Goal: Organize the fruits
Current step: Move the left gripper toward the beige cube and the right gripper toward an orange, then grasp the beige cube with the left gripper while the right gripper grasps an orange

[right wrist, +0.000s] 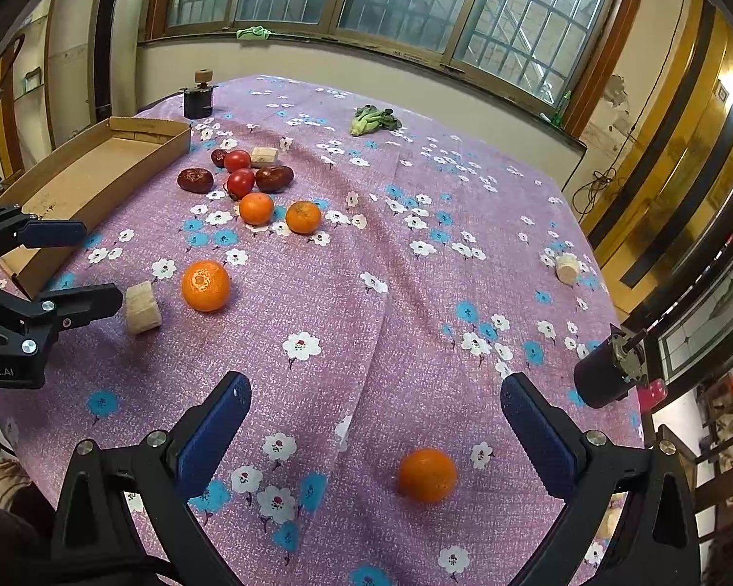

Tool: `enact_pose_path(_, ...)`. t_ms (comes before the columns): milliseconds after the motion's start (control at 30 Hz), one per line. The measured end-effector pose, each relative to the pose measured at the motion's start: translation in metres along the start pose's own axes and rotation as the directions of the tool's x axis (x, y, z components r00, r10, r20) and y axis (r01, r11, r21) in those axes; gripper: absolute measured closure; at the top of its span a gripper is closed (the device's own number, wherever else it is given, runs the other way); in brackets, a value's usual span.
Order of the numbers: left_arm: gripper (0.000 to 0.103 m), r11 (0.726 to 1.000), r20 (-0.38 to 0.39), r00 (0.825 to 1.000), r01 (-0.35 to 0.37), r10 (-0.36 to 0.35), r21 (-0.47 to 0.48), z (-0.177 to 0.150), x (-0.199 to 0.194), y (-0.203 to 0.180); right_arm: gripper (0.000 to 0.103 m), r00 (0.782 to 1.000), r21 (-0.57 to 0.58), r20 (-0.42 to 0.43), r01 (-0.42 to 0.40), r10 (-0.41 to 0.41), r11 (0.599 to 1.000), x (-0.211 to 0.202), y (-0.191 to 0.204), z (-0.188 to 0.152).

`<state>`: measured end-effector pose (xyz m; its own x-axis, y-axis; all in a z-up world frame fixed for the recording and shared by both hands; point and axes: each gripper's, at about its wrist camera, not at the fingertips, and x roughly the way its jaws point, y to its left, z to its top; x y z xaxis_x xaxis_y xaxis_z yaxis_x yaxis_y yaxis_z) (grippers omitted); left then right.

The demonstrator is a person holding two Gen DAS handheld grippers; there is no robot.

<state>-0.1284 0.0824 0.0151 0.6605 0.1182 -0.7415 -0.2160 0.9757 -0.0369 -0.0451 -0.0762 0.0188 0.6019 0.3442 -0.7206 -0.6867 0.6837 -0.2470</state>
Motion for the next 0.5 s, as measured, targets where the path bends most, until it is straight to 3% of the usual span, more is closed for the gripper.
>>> enact_pose_path(500,0.022,0.999,-0.008,1.000,0.027,-0.027,0.038,0.012,0.013,-0.018,0.000,0.999,0.052,-0.025,-0.032,0.033,0.998,0.005,-0.015,-0.009)
